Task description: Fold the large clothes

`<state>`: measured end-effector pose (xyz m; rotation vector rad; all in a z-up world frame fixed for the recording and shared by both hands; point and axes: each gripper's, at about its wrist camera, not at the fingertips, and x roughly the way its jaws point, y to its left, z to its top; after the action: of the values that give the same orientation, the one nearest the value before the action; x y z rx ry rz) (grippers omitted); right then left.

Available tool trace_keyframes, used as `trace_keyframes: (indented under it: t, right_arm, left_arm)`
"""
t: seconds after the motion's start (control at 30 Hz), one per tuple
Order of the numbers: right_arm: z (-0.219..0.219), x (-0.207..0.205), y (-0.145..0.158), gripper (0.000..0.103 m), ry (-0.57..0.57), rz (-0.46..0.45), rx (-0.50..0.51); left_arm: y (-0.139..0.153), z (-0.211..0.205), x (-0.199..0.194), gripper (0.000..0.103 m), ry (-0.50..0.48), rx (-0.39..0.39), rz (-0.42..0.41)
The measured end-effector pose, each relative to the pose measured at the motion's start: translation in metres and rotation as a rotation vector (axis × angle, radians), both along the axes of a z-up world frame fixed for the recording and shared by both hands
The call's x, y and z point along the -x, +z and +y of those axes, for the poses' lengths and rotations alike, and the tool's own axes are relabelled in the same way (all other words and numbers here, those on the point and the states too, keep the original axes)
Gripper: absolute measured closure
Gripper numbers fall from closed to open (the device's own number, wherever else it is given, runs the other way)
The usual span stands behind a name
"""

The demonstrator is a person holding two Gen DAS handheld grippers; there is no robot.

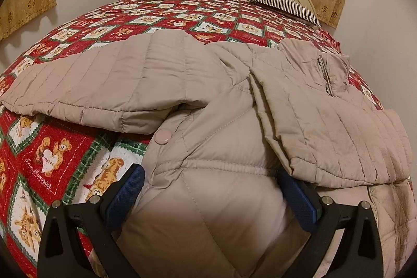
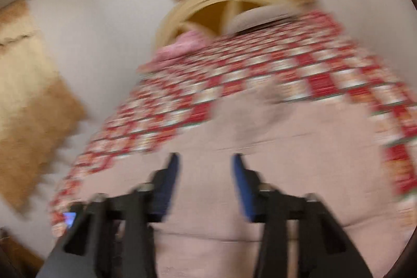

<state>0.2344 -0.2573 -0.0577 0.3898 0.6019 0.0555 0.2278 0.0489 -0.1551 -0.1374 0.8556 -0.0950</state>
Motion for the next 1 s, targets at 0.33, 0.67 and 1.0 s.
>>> trace_keyframes:
  t: [0.33, 0.67, 1.0]
  right_arm:
    - [-0.103, -0.017, -0.117, 0.089, -0.354, 0.240, -0.083]
    - [-0.081, -0.021, -0.107, 0.026, -0.254, 0.150, -0.009]
    - [-0.088, -0.011, -0.109, 0.018, -0.242, 0.134, -0.009]
  left_arm:
    - [-0.001, 0.000, 0.000, 0.001, 0.001, -0.013, 0.003]
    - [0.024, 0.060, 0.023, 0.001, 0.055, 0.206, -0.032]
    - [0.031, 0.268, -0.005, 0.001, 0.657, 0.239, 0.006]
